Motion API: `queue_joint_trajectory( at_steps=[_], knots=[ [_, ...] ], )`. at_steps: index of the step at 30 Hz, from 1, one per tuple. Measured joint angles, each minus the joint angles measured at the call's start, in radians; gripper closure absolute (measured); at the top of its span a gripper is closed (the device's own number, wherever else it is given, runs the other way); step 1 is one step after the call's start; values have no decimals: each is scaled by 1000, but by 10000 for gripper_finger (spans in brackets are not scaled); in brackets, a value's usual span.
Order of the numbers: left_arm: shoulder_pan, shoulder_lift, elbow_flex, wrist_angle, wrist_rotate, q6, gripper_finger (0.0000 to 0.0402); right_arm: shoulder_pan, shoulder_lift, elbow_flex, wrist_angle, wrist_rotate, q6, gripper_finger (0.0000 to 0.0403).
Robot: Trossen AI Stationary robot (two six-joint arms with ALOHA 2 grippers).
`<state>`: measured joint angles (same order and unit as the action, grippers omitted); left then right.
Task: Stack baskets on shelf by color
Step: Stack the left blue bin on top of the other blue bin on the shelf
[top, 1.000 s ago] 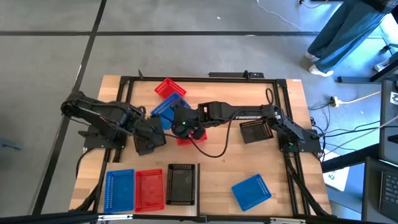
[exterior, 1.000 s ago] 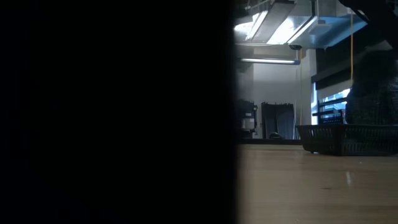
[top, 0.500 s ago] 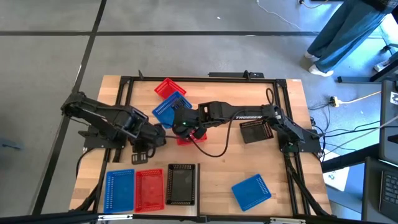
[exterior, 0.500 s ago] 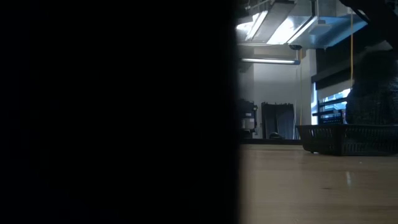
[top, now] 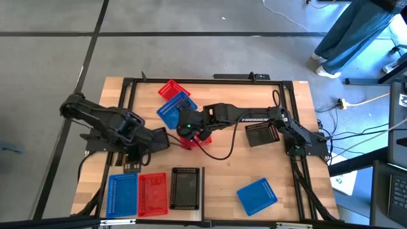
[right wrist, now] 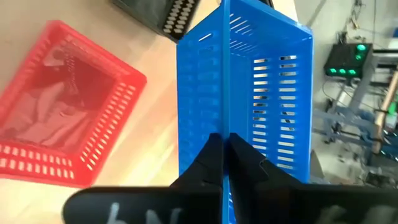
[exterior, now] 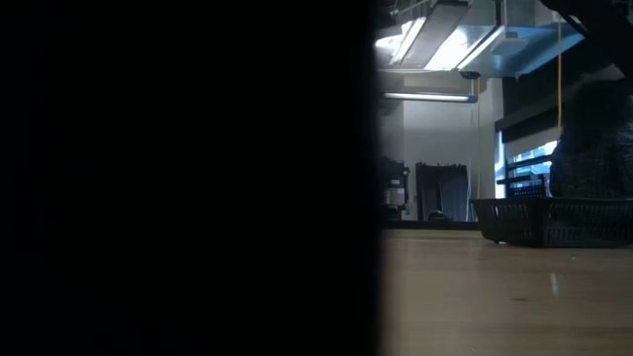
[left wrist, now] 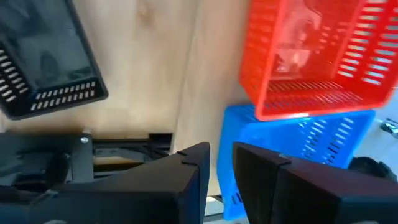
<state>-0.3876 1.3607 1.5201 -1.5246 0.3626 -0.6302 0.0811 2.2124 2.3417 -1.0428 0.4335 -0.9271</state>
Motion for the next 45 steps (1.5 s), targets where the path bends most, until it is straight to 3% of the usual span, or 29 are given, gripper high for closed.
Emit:
queue_joint_trajectory(
  at_steps=[3, 7, 10, 17, 22, 24, 30, 39, 45],
  knots=[
    [-30, -29, 0, -6, -14, -42, 342, -1, 0, 0, -7, 38, 0, 403],
    [-56, -84, 0, -9, -205, -151, 342, 0, 0, 0, -21, 57, -1, 403],
    [-62, -133, 0, -9, -410, -262, 342, 0, 0, 0, -27, 94, -1, 403],
    [-60, -219, 1, -9, -1024, -467, 342, 22, -2, 1, -34, 245, -72, 403],
    [-36, -229, 0, -6, -1292, -467, 342, 44, -2, 1, -27, 265, -128, 403],
    [-24, -228, 0, 3, -1341, -468, 342, 53, -2, 1, -11, 291, -155, 403],
    [15, -206, -1, 21, -1344, -437, 342, 76, -2, 1, 46, 343, -243, 403],
    [35, -151, -1, 23, -1347, -85, 342, 89, -2, 2, 85, 351, -289, 403],
    [35, -122, -1, 25, -1398, 54, 342, 88, -2, 2, 104, 429, -342, 403]
  ],
)
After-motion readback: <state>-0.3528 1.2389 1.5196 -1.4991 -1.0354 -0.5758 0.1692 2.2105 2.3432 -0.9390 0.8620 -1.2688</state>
